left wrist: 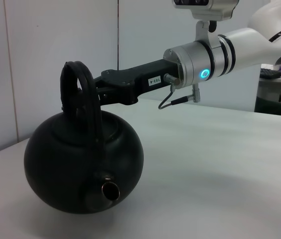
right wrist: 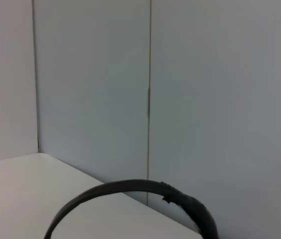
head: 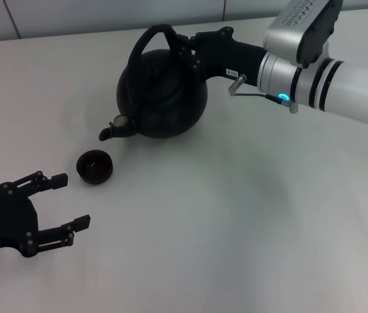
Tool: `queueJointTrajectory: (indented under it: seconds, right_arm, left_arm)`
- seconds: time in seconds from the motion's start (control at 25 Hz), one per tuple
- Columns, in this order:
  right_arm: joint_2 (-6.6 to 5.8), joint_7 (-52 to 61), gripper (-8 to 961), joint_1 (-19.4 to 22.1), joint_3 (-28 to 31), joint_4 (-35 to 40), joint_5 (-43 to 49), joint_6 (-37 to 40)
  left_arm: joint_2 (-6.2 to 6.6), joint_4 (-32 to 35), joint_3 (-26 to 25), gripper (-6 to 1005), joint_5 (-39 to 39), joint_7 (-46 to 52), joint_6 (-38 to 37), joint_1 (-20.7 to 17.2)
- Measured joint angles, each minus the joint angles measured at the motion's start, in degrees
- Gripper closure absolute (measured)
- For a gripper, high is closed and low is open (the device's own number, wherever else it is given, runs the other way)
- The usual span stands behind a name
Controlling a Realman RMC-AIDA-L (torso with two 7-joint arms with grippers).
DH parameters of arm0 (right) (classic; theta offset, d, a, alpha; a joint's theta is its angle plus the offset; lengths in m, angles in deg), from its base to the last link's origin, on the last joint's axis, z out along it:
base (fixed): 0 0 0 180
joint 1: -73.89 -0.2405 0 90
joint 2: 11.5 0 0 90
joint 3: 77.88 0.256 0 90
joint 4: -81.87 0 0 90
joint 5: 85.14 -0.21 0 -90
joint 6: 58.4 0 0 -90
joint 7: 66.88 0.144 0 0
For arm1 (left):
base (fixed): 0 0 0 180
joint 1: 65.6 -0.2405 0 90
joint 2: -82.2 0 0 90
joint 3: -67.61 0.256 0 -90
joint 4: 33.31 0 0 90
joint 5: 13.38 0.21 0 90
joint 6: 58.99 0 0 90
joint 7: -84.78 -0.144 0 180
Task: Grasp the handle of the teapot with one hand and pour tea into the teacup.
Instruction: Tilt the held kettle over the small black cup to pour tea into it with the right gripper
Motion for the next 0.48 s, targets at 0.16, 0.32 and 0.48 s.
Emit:
queueJointTrajectory:
  seconds: [0.16, 0.32, 0.48]
  right_arm:
    - [0.00, -0.97, 870, -0.15, -0.03, 0.20, 0.03, -0.09]
    - [0.00, -1.95, 870, -0.72, -0.06, 0.40, 0.05, -0.11]
    - [0.00, -3.13, 871, -1.05, -0.37, 0.44, 0.05, -0.11]
  left_arm:
    - [0.00, 0.00, -0.17, 159, 0.01, 0.21, 0.04, 0.00]
    - [0.00, 0.00, -0.30, 159, 0.01, 0.31, 0.07, 0.00]
    - [0.00, -0.01, -0.34, 159, 0.01, 0.34, 0.13, 0.00]
